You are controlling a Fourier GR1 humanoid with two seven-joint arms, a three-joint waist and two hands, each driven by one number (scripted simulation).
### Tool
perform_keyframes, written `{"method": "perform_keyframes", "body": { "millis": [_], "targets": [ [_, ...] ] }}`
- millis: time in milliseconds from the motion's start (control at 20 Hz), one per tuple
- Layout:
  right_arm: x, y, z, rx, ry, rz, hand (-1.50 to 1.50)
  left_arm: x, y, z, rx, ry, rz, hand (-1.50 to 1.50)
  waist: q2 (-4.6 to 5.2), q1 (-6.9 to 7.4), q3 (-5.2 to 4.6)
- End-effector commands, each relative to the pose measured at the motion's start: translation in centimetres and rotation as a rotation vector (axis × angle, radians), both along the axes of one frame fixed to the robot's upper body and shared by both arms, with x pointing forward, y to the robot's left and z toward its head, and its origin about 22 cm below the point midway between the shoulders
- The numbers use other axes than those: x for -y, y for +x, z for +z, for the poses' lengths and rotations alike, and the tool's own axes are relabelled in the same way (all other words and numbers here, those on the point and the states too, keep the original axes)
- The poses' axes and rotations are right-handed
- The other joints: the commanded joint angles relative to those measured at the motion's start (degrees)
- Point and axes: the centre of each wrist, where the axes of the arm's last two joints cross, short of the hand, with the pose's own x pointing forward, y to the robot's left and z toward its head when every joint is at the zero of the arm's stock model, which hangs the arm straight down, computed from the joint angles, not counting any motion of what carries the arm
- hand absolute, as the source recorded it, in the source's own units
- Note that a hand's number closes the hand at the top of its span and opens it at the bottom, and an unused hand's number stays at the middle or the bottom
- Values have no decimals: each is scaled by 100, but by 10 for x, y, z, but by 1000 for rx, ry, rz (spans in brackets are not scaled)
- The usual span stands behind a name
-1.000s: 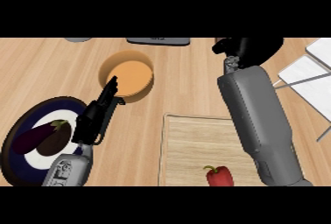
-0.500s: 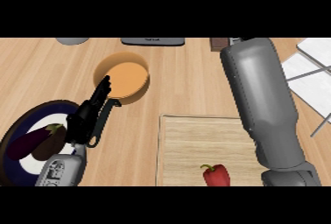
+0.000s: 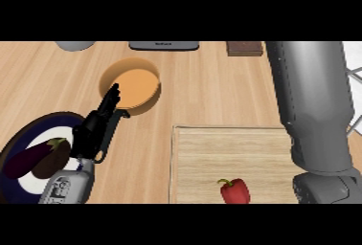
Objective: Pick the pear from the tray and place it in the tiered shelf
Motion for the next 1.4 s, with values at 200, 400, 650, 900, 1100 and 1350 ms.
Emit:
{"method": "perform_keyframes", "body": {
  "millis": [200, 400, 650, 900, 1100, 1350],
  "targets": [
    [27, 4, 12, 60, 77, -219, 150, 4, 5, -1, 3, 0, 22, 0, 11, -27, 2],
    [44, -5, 47, 18, 33, -198, 150, 14, 0, -5, -10, -2, 26, 0, -16, -70, 4],
    [83, 7, 15, -48, -38, -239, 150, -1, -1, 5, -20, -6, 3, 0, -1, -39, 6],
    [108, 11, -6, -60, -53, -272, 150, -8, 5, 1, 1, -4, 19, 0, 12, -54, 5],
    [135, 19, -15, -153, -144, -233, 150, -10, 2, 9, 4, -9, -16, 0, 17, -11, 6],
    [143, 20, -10, -80, -128, -286, 150, -2, -3, -16, -2, -3, 10, 0, 29, 0, 3]
  ]
}}
